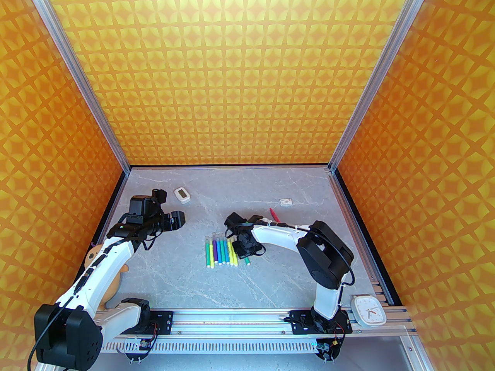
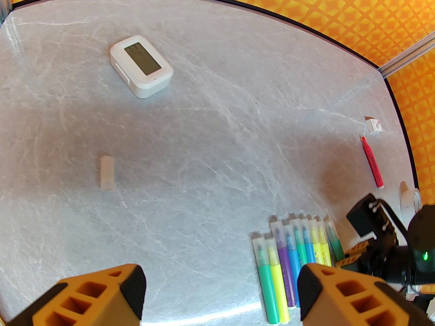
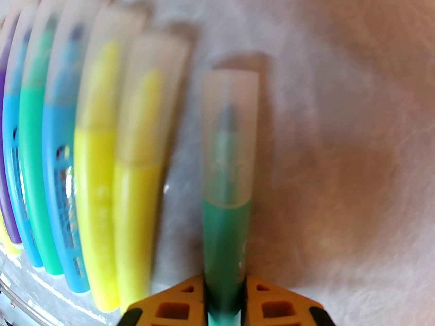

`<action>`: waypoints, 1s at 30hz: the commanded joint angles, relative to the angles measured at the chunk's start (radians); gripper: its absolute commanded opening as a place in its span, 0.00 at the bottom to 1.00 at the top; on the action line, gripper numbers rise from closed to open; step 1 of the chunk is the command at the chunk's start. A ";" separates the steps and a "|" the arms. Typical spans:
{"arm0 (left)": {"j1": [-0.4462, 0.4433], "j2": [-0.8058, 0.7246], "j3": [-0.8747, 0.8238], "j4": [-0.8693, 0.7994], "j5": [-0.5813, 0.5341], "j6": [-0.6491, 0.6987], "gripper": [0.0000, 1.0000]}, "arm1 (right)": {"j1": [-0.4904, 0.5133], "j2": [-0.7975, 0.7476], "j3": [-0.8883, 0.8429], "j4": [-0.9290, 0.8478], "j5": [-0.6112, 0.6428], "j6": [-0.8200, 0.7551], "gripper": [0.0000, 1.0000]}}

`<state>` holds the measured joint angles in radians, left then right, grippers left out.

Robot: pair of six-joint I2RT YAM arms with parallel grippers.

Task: Open the pen caps

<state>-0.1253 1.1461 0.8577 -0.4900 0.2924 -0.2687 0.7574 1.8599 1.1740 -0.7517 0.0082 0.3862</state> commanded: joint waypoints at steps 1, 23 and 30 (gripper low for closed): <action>-0.005 0.010 -0.021 0.041 0.062 -0.008 0.78 | -0.049 -0.007 -0.042 0.069 0.084 -0.042 0.13; -0.149 0.157 -0.075 0.428 0.339 -0.253 0.73 | -0.092 -0.260 -0.065 0.277 -0.320 -0.223 0.08; -0.170 0.182 -0.081 0.498 0.377 -0.286 0.70 | -0.092 -0.297 -0.065 0.332 -0.439 -0.230 0.08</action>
<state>-0.2844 1.3125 0.7925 -0.0612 0.6235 -0.5220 0.6651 1.5955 1.0966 -0.4694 -0.3424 0.1749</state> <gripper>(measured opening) 0.702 0.138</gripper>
